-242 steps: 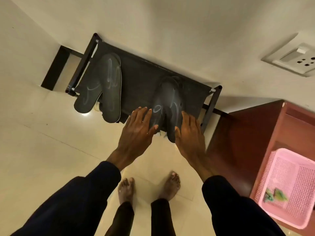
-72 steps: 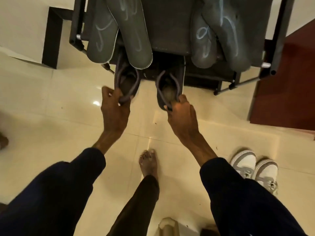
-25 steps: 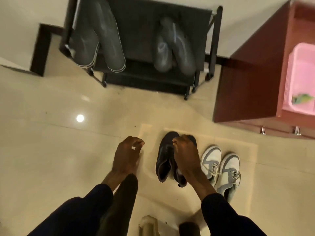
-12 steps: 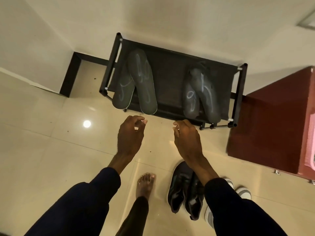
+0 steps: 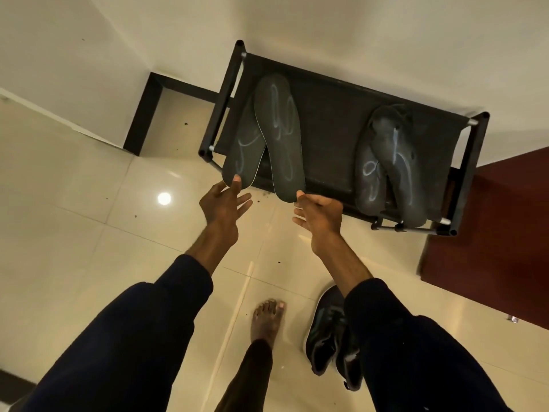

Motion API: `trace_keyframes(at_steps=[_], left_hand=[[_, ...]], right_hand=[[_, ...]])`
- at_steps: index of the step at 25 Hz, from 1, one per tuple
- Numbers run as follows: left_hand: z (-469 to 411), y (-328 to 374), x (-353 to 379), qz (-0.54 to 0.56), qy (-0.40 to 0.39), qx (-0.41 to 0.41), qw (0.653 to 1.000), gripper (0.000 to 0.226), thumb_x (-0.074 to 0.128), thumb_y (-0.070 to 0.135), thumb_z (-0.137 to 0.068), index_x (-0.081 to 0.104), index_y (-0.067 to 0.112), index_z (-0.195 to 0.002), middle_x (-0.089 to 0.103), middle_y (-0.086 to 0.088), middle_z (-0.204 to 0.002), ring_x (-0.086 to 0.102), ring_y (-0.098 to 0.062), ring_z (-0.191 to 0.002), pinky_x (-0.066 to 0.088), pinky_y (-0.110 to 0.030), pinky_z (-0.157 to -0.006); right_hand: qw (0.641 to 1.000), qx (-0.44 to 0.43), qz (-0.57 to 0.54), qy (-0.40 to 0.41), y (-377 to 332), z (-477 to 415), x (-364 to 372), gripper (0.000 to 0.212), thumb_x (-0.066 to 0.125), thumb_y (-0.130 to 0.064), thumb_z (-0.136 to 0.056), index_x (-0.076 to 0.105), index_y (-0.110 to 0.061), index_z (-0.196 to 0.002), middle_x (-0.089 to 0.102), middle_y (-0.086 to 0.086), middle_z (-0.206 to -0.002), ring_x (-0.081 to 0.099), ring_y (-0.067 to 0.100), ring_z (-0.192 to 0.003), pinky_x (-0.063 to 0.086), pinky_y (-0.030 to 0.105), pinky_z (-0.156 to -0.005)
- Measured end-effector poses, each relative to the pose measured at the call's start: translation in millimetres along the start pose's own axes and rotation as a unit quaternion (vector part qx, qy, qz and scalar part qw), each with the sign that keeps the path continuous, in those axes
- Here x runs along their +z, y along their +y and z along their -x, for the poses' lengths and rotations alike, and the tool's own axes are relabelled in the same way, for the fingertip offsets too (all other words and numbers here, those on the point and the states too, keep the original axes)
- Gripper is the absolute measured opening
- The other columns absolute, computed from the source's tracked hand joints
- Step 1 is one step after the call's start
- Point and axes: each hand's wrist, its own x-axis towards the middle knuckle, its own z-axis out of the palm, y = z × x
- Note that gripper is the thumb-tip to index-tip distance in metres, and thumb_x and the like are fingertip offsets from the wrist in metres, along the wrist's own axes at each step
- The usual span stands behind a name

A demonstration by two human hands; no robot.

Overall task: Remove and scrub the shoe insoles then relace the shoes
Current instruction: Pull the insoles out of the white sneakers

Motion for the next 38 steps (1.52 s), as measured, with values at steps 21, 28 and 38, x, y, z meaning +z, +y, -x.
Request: trace_keyframes(at_steps=[21,28,38], left_hand=[[294,-308,-54,-0.187,-0.16,-0.095,0.964,0.053,0.077,0.004,-0.08,0.062,0.005,-0.131,0.072,-0.018,-0.121,0.073,-0.037,-0.105,0.063,-0.033,-0.08],[355,-472,1,-0.32,-0.248,-0.141,0.903,0.033,0.07,0.001,-0.091,0.065,-0.003,-0.123,0.075,-0.019,-0.113,0.076,-0.031,-0.096,0.063,-0.032,-0.082],[386,-685,78,-0.466,-0.251,-0.125,0.839,0.021,0.071,0.001,-0.093,0.067,-0.007,-0.112,0.074,-0.018,-0.096,0.075,-0.024,-0.075,0.063,-0.026,-0.066]], right_hand=[[0.992,-0.014,-0.043,0.122,276,179,-348,0.014,0.075,-0.013,-0.09,0.075,-0.026,-0.095,0.076,-0.003,-0.085,0.073,0.014,-0.08,0.063,0.044,-0.079],[0.95,0.107,-0.126,0.266,398,193,-487,0.015,0.075,-0.013,-0.091,0.077,-0.011,-0.105,0.076,-0.001,-0.081,0.074,0.017,-0.074,0.064,0.038,-0.073],[0.857,0.233,-0.282,0.362,553,151,-626,0.005,0.075,-0.008,-0.09,0.078,-0.011,-0.089,0.076,0.009,-0.08,0.074,0.027,-0.074,0.063,0.039,-0.073]])
